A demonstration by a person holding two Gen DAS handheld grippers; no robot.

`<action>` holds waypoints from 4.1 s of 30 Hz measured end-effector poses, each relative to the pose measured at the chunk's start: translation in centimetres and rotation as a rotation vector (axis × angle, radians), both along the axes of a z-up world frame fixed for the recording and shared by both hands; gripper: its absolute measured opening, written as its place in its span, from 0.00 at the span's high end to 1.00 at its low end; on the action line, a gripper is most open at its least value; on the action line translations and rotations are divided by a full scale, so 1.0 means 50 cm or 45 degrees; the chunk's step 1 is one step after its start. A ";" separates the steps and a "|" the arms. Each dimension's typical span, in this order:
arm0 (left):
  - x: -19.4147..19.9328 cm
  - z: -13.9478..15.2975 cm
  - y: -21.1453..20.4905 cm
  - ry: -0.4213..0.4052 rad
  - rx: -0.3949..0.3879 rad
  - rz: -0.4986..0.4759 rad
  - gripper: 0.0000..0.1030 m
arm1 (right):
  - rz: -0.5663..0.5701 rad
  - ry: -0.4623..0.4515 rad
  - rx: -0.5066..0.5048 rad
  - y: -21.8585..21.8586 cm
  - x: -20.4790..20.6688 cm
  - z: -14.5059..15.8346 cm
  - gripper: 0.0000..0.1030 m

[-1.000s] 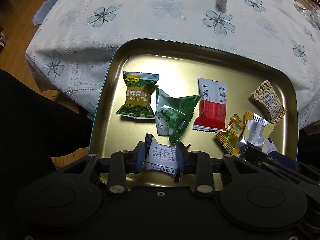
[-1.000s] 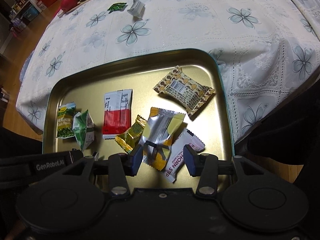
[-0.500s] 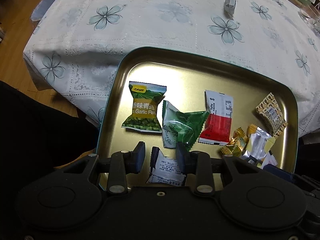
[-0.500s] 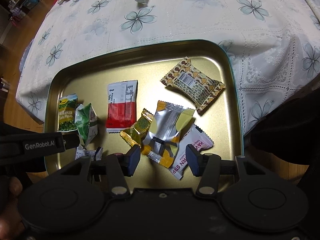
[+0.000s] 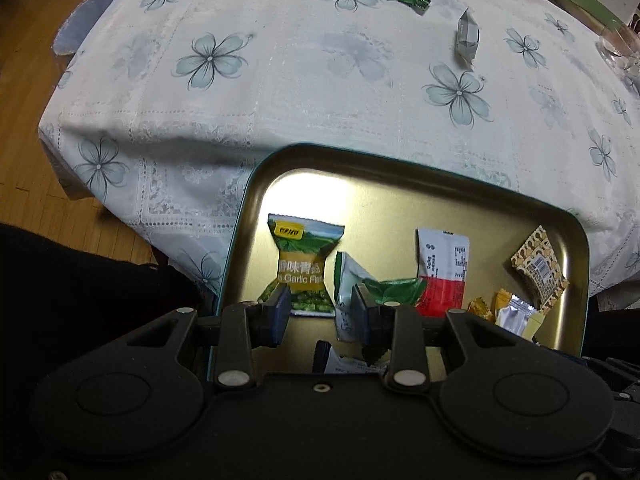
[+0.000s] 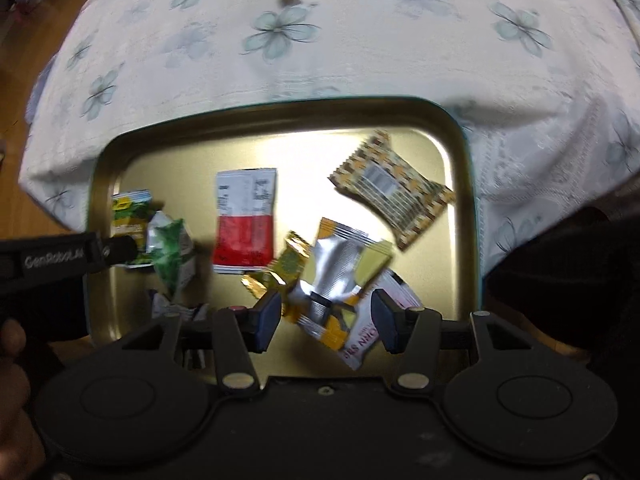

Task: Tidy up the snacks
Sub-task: 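Move both open tools away from the tray toward the remaining snacks, then lower the open right tool over the white sesame-crisp packet, then close the right tool on the white sesame-crisp packet and lift it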

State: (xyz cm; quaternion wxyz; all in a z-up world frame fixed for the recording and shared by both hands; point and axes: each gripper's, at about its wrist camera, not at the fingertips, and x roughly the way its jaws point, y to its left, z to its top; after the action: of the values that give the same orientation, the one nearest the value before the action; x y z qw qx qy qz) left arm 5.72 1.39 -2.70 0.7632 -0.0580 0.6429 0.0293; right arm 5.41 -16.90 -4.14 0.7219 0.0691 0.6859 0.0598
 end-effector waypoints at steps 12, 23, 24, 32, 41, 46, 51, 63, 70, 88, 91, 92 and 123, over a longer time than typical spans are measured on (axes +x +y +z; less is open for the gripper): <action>0.188 0.101 0.035 -0.197 0.077 0.020 0.59 | 0.042 -0.184 -0.043 -0.005 0.231 0.087 0.49; 0.365 0.128 0.030 -0.299 0.078 0.063 0.59 | -0.075 -0.243 -0.119 0.009 0.456 0.056 0.44; 0.372 0.121 0.030 -0.300 0.078 0.066 0.59 | -0.077 -0.246 -0.135 0.015 0.471 0.049 0.44; 0.408 0.047 0.049 -0.125 0.017 0.086 0.59 | -0.052 -0.322 -0.240 0.069 0.542 0.005 0.44; 0.422 0.039 0.051 -0.136 0.076 0.083 0.59 | -0.042 -0.284 -0.406 0.103 0.580 -0.053 0.45; 0.423 0.042 0.058 -0.152 0.010 0.092 0.59 | -0.163 -0.226 -0.388 0.036 0.592 -0.055 0.36; 0.422 0.046 0.062 -0.245 -0.034 0.076 0.58 | -0.188 -0.298 -0.414 0.019 0.589 -0.043 0.38; 0.425 0.045 0.058 -0.240 0.006 0.042 0.58 | -0.108 -0.245 -0.236 0.061 0.578 -0.063 0.32; 0.433 0.032 0.059 -0.200 -0.004 0.073 0.58 | -0.312 -0.155 -0.159 0.026 0.580 -0.111 0.35; 0.450 0.006 0.017 -0.161 0.007 0.024 0.58 | -0.317 -0.150 -0.090 0.013 0.572 -0.118 0.18; 0.449 0.006 0.013 -0.160 0.002 0.014 0.58 | -0.335 -0.027 -0.133 0.010 0.574 -0.142 0.00; 0.448 0.006 0.012 -0.159 0.000 0.011 0.58 | -0.313 -0.077 -0.139 0.016 0.571 -0.137 0.00; 0.464 -0.017 0.026 -0.122 -0.057 0.070 0.58 | -0.293 -0.162 -0.170 0.033 0.569 -0.090 0.78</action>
State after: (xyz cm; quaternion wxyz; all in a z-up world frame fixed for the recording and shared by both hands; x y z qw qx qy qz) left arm 28.94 2.70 -3.55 0.7904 -0.0943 0.6044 0.0330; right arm 33.87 -15.24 -8.65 0.7691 0.0953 0.6286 -0.0650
